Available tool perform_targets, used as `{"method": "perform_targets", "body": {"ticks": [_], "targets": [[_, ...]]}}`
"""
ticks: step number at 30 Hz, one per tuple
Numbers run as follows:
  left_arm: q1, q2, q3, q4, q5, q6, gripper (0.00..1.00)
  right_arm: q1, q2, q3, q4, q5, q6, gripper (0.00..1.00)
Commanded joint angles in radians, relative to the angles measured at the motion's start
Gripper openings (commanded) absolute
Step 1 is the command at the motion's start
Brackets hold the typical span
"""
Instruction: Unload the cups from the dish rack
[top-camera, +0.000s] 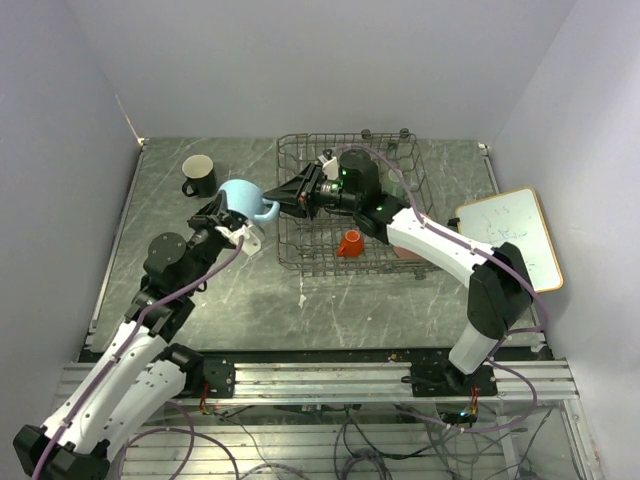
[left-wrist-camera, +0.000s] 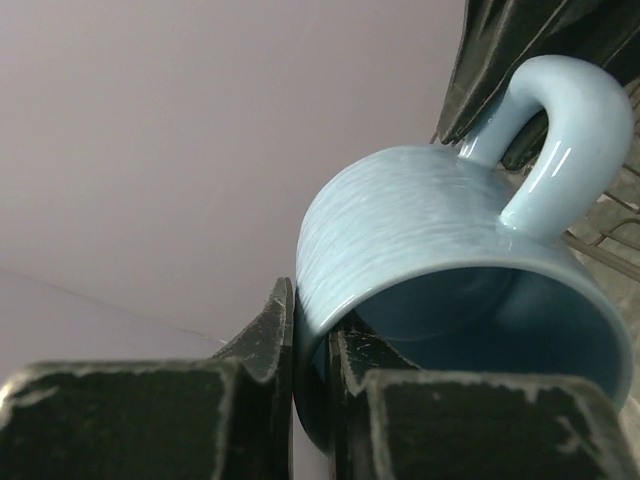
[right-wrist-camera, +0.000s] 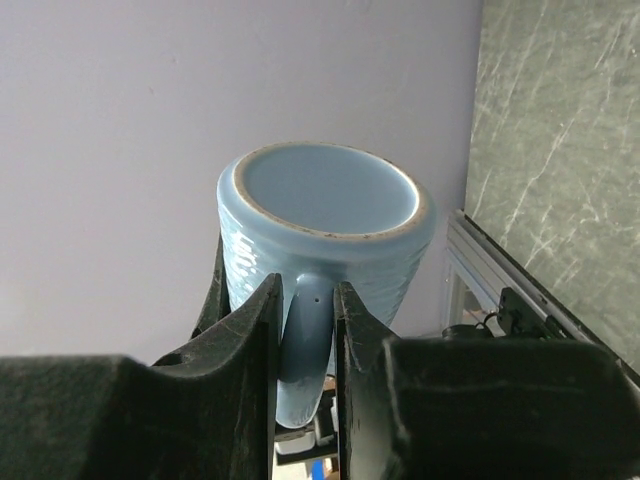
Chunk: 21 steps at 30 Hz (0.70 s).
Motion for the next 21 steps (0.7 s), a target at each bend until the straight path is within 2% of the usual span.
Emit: {"method": "perform_targets", "body": {"ticks": [1,4,9,14,17,21], "targets": [[-0.015,0.062,0.058,-0.086,0.016,-0.060,0.07,0.003,-0.022,0.053,0.157,-0.025,-0.034,0.15],[-0.015,0.130,0.105,-0.109,-0.068,-0.120,0.07,-0.015,-0.030,0.038,0.116,-0.013,-0.079,0.38],[-0.006,0.295,0.231,-0.202,-0.222,-0.203,0.07,-0.087,-0.042,-0.007,0.062,-0.020,-0.140,0.56],[0.072,0.539,0.445,-0.431,-0.220,-0.343,0.07,-0.208,-0.069,-0.016,-0.053,-0.006,-0.242,0.64],[0.121,0.680,0.570,-0.511,-0.208,-0.394,0.07,-0.280,-0.086,-0.033,-0.115,0.005,-0.294,0.69],[0.150,0.822,0.695,-0.585,-0.185,-0.413,0.07,-0.344,-0.126,-0.043,-0.203,0.075,-0.388,0.71]]}}
